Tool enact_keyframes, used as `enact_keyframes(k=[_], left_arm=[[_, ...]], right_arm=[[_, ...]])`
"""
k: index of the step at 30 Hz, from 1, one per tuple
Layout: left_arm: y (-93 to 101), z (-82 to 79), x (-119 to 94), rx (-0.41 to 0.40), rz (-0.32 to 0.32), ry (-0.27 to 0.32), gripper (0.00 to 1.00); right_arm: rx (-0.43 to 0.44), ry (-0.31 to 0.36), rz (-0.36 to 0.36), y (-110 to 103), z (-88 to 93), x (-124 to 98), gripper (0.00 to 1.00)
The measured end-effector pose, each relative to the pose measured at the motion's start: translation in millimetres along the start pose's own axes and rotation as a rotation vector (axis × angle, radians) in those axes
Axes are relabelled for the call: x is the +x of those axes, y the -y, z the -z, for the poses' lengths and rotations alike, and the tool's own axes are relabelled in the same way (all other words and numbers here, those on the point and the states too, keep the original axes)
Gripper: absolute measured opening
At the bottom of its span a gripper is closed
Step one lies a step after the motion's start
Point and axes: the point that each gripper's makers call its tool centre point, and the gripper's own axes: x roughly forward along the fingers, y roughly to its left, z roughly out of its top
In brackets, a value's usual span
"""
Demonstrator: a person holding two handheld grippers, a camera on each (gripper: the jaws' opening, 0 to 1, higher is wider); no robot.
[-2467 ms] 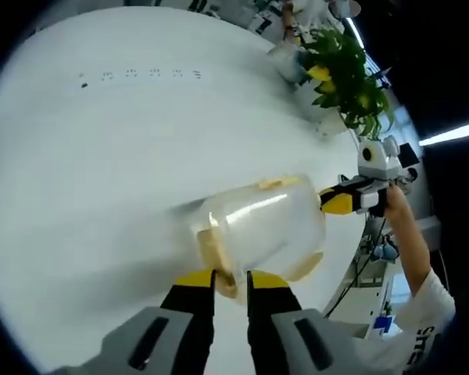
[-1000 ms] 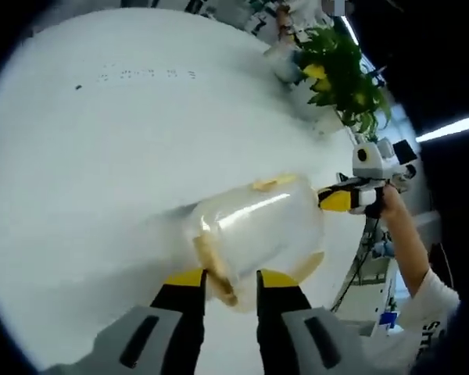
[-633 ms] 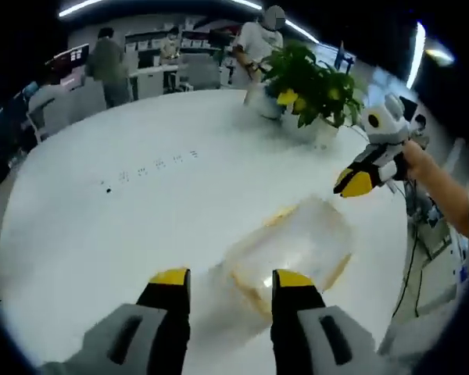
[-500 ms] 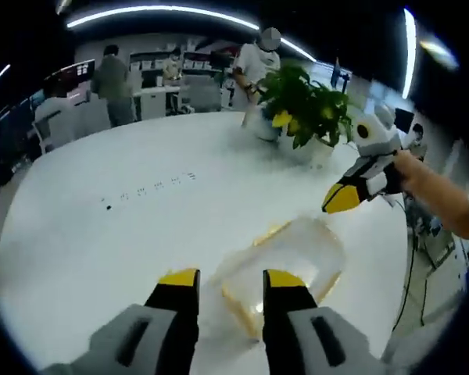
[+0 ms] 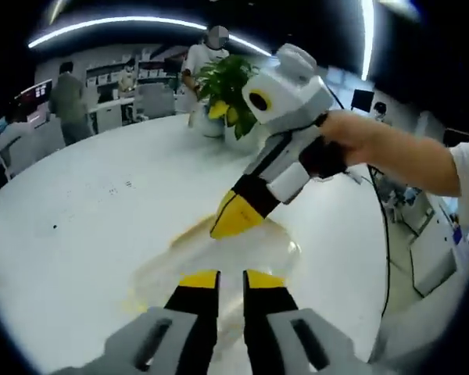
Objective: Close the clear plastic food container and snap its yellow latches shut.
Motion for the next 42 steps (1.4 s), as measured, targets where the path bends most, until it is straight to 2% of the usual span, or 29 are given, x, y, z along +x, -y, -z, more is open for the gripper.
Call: enact_keyframes(k=[2, 7, 11, 16, 19, 31, 33, 35, 38, 39, 40, 41, 42], left_arm=[[-1.0, 0.7, -2, -0.047, 0.014, 0.017, 0.00], [-5.6, 9.3, -6, -0.067, 0.020, 0.007, 0.00], [0.0, 10.2, -10, -0.087, 0.045, 0.014, 0.00], [15.9, 16.9, -10, -0.060, 0.085, -0.006, 0.00], [24.4, 22.3, -8, -0.015, 0.098, -0.024, 0.00], [27.7, 42.6, -2, 0.019, 0.116, -0.084, 0.00], [29.0, 43.4, -2, 0.021, 0.119, -0.085, 0.00], [30.7, 41.8, -3, 0.036, 0.119, -0.085, 0.00], [39.3, 28.6, -9, 0.099, 0.145, -0.058, 0.03], [45.3, 21.6, -12, 0.194, 0.163, -0.050, 0.04], [48.0, 17.1, -14, 0.271, 0.160, -0.045, 0.06], [47.9, 13.0, -15, 0.373, 0.133, -0.052, 0.08], [45.6, 11.7, -15, 0.440, 0.108, -0.065, 0.13]], right_arm=[[-0.001, 0.011, -0.002, 0, -3.6, 1, 0.00], [0.023, 0.032, 0.018, 3, -11.8, 2, 0.00], [0.048, 0.048, 0.048, 17, -20.5, 1, 0.00], [0.122, 0.066, 0.077, 26, -17.9, 1, 0.00], [0.145, 0.057, 0.084, 29, -13.3, 3, 0.00], [0.196, 0.069, 0.099, 38, -7.6, 2, 0.00], [0.206, 0.070, 0.127, 39, -6.1, 1, 0.00], [0.141, 0.070, 0.142, 36, -10.1, -1, 0.00], [0.010, 0.035, 0.102, 21, -16.9, -5, 0.00], [-0.081, -0.003, 0.070, 10, -18.0, -4, 0.06], [-0.127, -0.044, 0.061, 4, -15.9, -4, 0.16], [-0.208, -0.105, 0.057, -4, -12.1, -3, 0.27], [-0.263, -0.148, 0.066, -6, -8.9, -2, 0.40]])
